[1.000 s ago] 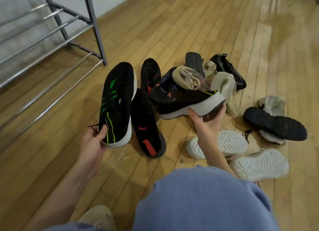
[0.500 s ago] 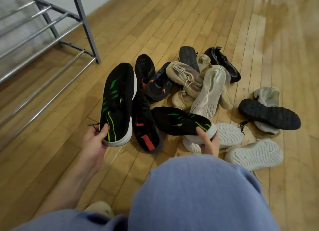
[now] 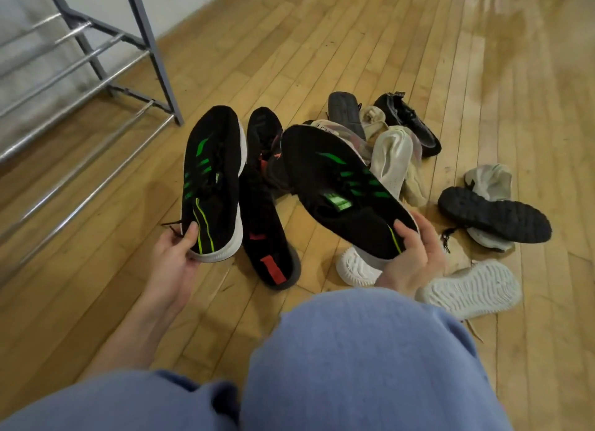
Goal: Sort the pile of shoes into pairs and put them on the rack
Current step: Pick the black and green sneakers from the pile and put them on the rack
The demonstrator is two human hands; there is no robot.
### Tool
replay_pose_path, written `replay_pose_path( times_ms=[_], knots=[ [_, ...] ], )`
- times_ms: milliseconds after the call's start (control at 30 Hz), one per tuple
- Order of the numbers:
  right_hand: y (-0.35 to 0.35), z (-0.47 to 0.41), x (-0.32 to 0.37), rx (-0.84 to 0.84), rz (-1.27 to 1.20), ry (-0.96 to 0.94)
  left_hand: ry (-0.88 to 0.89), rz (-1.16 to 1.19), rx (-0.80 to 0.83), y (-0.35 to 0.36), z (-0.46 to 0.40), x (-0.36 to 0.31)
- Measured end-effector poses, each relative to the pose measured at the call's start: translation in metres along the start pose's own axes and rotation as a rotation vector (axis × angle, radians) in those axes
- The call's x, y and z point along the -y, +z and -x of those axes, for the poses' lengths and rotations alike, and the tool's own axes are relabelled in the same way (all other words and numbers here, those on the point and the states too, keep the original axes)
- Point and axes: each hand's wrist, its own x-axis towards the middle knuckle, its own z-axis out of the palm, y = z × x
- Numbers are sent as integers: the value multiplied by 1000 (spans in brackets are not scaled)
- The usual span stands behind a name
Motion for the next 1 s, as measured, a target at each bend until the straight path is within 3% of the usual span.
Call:
replay_pose_path(
  times_ms=[167,500,633,1000],
  knots=[
    [65,11,-5,146,15,203,35,106,-77,-11,1,-15],
    [165,94,-44,594,-16,674,71,136,-375,-132,29,-34],
    [190,127,-59,800,-3,632,125,181,-510,-169,39,-40],
    [260,212,-130,1056,123,567,148,339,-722,-243,23,-52]
  ],
)
